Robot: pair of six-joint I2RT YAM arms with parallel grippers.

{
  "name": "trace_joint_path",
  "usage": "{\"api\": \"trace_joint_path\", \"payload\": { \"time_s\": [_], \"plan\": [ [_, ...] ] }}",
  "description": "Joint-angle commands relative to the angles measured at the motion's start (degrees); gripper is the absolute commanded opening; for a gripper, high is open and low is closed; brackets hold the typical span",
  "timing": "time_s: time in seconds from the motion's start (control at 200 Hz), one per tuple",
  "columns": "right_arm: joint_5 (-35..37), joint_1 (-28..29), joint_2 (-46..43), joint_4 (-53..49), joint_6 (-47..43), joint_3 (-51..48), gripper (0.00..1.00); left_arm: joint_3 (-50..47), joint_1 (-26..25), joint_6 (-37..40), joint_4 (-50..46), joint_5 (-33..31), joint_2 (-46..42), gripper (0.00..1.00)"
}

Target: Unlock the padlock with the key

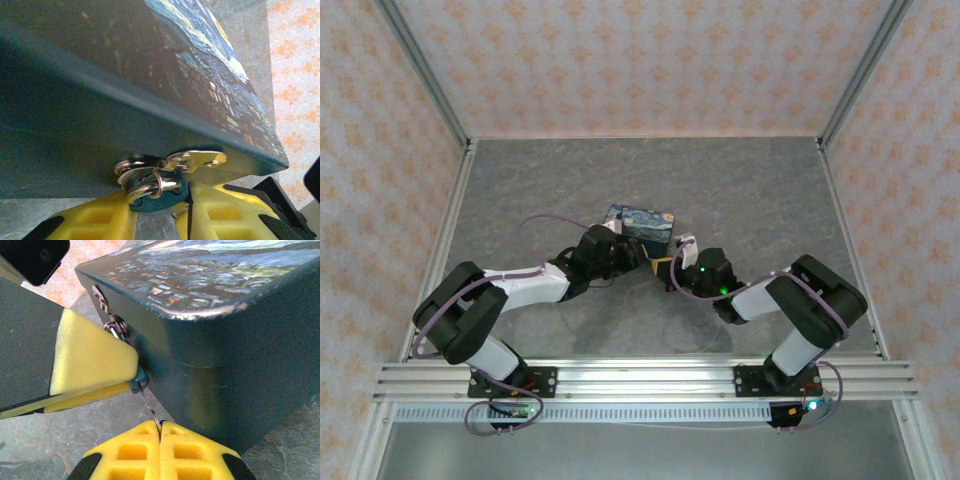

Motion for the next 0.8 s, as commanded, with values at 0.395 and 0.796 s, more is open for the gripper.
{"api": "trace_joint_path", "payload": {
  "time_s": [0.395, 0.796],
  "plan": [
    [-2.16, 0.3, 1.77, 4.43, 0.88, 2.03, 0.0, 1.97, -0.51, 0.76, 0.04, -1.85, -1.89, 0.3],
    [-3.12, 0.3, 4.39, 5.97, 1.71, 4.38, 0.0, 2.13, -0.52, 0.92, -0.16, -1.84, -2.53, 0.3]
  ]
}}
